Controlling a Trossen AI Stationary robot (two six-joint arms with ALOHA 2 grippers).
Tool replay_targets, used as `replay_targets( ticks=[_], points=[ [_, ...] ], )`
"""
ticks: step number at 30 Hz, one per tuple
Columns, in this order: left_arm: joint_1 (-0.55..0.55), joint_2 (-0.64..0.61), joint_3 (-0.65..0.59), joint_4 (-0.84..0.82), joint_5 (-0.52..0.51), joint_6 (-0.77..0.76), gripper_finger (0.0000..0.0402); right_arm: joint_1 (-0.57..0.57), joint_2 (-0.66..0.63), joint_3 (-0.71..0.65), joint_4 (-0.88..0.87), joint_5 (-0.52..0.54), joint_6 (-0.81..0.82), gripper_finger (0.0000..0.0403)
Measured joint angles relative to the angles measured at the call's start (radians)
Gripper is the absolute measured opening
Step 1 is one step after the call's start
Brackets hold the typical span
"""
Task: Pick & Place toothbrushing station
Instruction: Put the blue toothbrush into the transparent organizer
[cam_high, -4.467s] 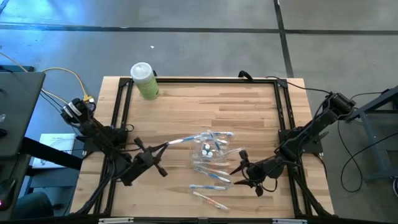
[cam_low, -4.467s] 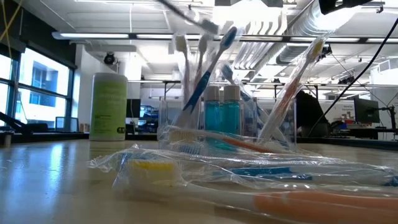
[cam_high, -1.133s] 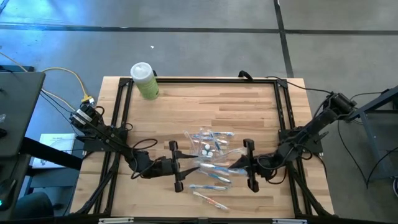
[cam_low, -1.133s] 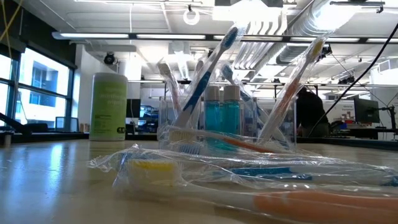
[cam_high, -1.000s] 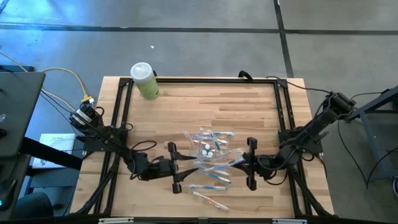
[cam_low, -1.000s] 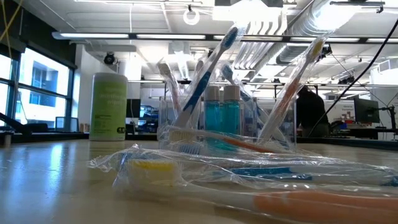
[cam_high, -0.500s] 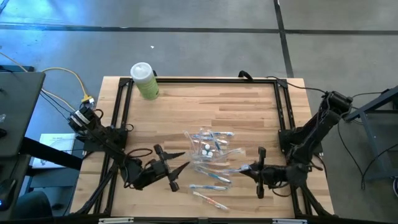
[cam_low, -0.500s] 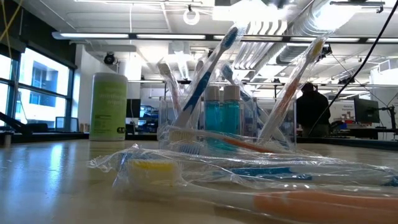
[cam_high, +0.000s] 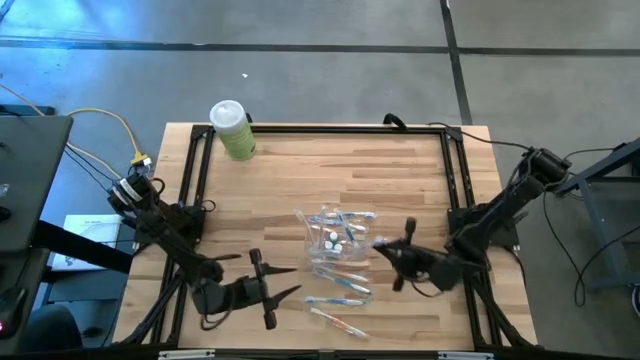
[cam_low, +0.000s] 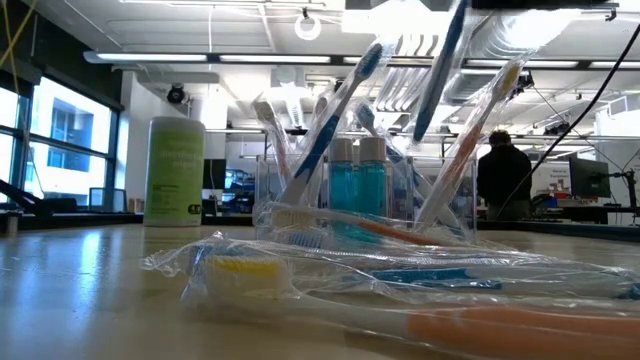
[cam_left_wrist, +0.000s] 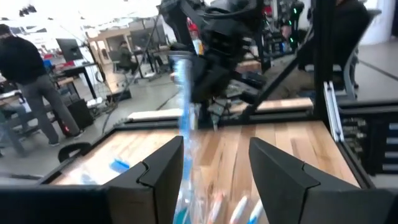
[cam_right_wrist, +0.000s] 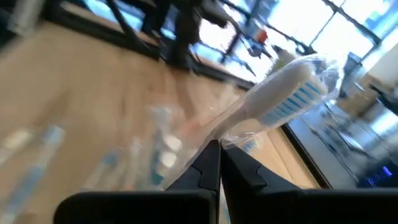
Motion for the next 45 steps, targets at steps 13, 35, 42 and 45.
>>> replay_targets(
  ticks=[13,35,42,45],
  points=[
    [0.077,0.0,0.0,-0.141,0.09,-0.135,0.0177,-0.214,0.033,0.001,-0.175,-0.379,0.228,0.0002],
    [0.08,0.0,0.0,-0.146,0.115,-0.142,0.0176,-0.238,0.088,0.0,-0.16,-0.422,0.244,0.0133],
    [0.08,0.0,0.0,-0.149,0.115,-0.142,0.0176,-0.194,0.055,0.001,-0.163,-0.391,0.152,0.0236],
    [0.08,0.0,0.0,-0.158,0.115,-0.139,0.0176,-0.152,0.017,0.018,-0.204,-0.39,0.141,0.025]
  ],
)
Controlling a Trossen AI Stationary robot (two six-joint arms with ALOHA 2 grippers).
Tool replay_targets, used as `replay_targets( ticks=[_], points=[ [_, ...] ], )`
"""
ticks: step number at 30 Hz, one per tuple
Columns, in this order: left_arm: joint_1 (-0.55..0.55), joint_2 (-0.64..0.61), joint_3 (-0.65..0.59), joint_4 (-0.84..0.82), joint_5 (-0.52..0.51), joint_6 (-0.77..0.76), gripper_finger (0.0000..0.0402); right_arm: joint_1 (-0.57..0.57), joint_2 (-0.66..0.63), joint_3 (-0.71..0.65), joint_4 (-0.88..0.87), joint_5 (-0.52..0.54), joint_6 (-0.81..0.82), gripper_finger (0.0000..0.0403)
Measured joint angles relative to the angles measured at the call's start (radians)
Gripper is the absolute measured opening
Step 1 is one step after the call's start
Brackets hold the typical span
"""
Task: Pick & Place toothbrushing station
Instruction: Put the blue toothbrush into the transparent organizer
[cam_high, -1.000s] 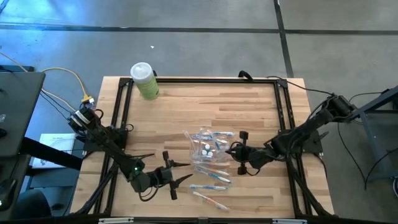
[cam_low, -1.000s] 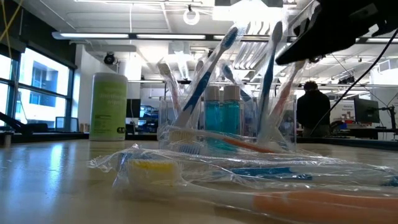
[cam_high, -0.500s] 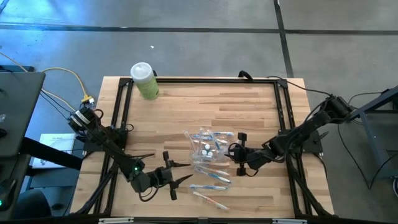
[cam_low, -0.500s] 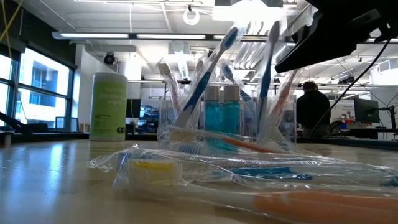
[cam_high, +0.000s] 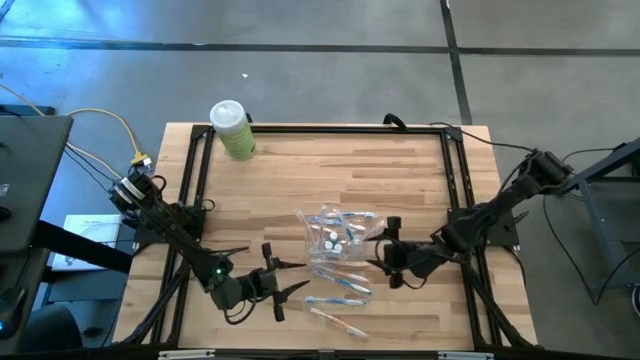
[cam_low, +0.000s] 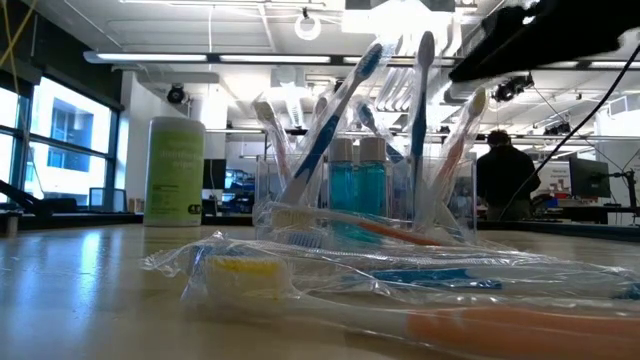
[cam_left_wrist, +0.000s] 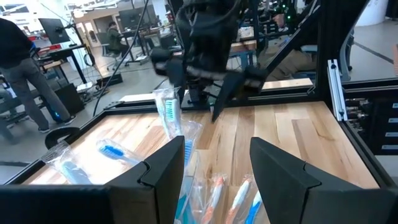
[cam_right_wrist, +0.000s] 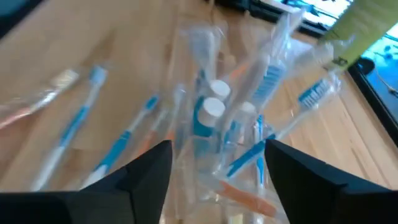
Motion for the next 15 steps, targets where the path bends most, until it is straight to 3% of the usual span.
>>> replay_targets(
  ticks=[4,9,12,15],
  points=[
    [0.0,0.0,0.0,-0.009,0.0,-0.004,0.0176,0.063,-0.067,0.027,-0.112,-0.09,0.083,0.0248],
    [0.0,0.0,0.0,-0.037,-0.001,-0.034,0.0176,0.101,-0.115,0.026,-0.376,-0.361,0.484,0.0235],
    [0.0,0.0,0.0,-0.042,0.0,-0.03,0.0176,0.127,-0.109,0.0,-0.526,-0.352,0.696,0.0226],
    [0.0,0.0,0.0,-0.041,0.0,-0.035,0.0176,0.134,-0.106,-0.053,-0.596,-0.23,0.79,0.0218]
  ],
)
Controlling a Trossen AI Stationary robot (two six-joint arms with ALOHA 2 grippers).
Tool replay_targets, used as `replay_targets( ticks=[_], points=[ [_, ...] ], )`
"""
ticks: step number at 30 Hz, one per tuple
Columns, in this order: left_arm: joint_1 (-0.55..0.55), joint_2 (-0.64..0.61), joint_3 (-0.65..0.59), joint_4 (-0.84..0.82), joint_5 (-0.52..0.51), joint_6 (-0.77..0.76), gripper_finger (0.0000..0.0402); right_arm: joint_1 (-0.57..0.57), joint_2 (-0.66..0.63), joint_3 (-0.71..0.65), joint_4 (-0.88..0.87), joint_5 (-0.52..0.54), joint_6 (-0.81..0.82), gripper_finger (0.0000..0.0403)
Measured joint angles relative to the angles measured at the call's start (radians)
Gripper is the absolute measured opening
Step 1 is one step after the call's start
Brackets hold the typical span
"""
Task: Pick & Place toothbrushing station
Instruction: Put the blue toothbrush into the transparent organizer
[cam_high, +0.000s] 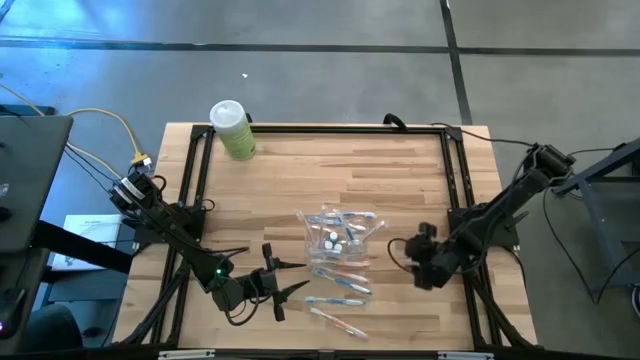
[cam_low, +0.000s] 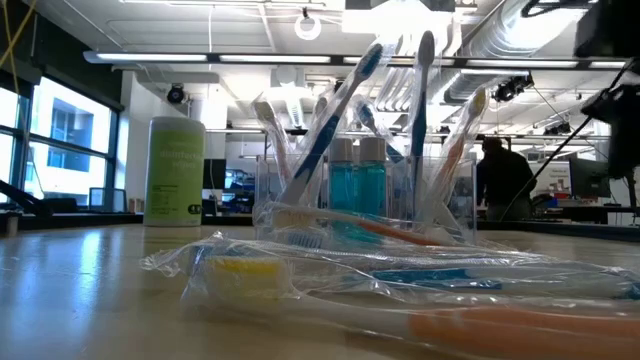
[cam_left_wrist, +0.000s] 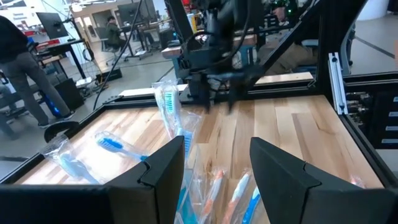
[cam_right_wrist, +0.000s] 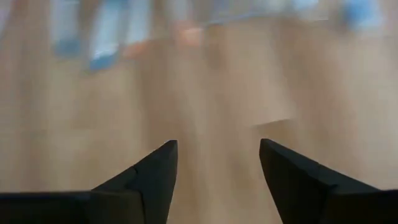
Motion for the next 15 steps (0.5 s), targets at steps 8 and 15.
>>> replay_targets(
  ticks=[8,15],
  points=[
    [0.0,0.0,0.0,0.0,0.0,0.005,0.0176,-0.068,0.0,-0.179,0.17,0.402,-0.028,0.02],
    [-0.006,0.0,0.0,0.0,-0.001,0.007,0.0176,-0.135,0.0,-0.339,0.552,0.366,-0.175,0.0192]
  ],
)
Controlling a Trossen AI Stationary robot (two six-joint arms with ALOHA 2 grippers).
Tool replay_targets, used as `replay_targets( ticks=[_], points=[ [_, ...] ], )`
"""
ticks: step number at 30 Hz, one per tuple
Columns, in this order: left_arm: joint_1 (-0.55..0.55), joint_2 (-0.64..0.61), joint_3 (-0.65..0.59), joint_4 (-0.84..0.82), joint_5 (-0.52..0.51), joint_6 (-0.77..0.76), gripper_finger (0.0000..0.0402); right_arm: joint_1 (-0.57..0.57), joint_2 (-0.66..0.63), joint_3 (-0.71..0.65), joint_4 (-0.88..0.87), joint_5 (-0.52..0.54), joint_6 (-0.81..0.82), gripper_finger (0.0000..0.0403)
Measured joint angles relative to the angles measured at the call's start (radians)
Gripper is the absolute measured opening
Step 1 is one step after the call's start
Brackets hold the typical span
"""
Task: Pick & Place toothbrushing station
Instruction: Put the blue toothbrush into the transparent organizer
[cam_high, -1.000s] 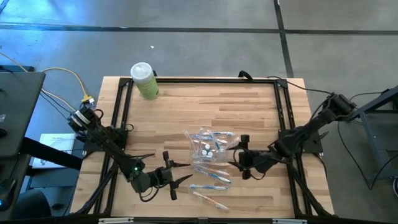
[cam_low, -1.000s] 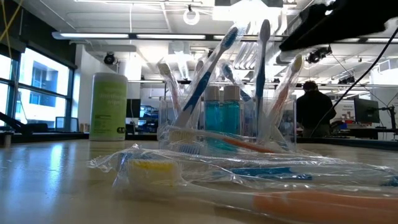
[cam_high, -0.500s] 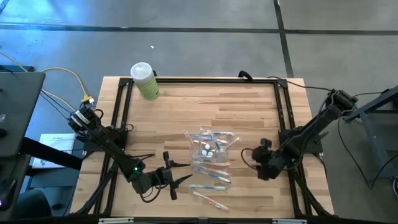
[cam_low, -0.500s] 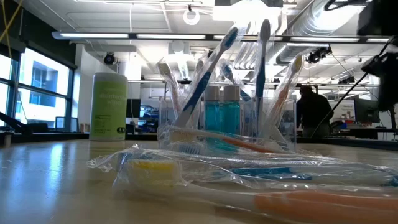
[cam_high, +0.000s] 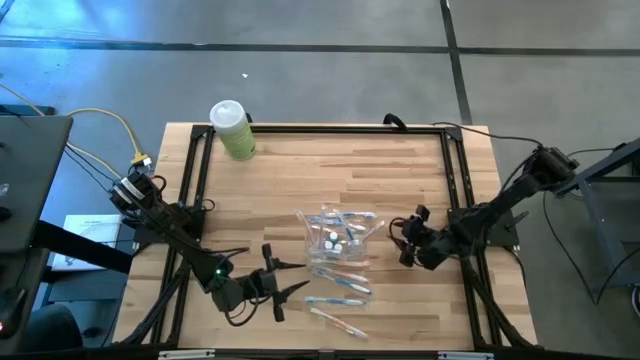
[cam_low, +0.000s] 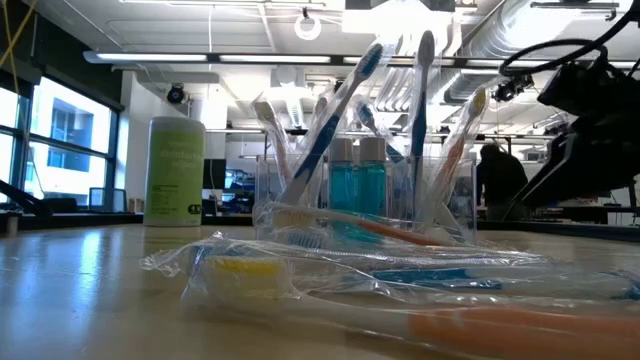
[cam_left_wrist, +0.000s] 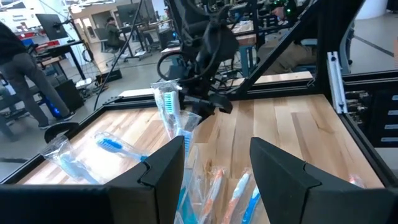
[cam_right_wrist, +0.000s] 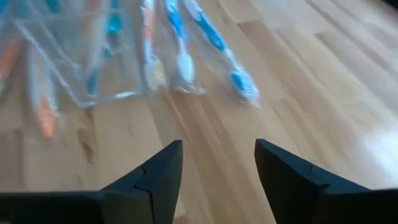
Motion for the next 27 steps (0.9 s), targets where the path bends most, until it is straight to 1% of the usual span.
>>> replay_targets(
  ticks=[3,5,10,14,19,23,27],
  points=[
    [-0.003,0.0,0.0,0.0,0.001,0.002,0.0176,-0.016,0.0,-0.059,0.151,-0.008,-0.077,0.0192],
    [-0.003,0.0,0.0,0.0,0.001,0.001,0.0176,-0.022,0.0,-0.085,0.204,-0.005,-0.1,0.0192],
    [-0.002,0.0,0.0,0.0,0.001,-0.002,0.0176,-0.021,0.0,-0.105,0.222,-0.002,-0.128,0.0192],
    [-0.002,0.0,0.0,0.0,0.003,-0.006,0.0176,-0.021,0.0,-0.117,0.273,0.021,-0.16,0.0192],
    [-0.002,0.0,0.0,0.0,0.061,-0.009,0.0176,-0.021,0.0,-0.146,0.34,0.025,-0.201,0.0192],
    [-0.002,0.0,0.0,0.0,0.087,-0.013,0.0176,-0.021,0.0,-0.177,0.431,0.035,-0.201,0.0192],
    [-0.002,0.0,0.0,0.0,0.088,-0.017,0.0176,-0.021,0.0,-0.201,0.494,0.051,-0.216,0.0192]
  ],
)
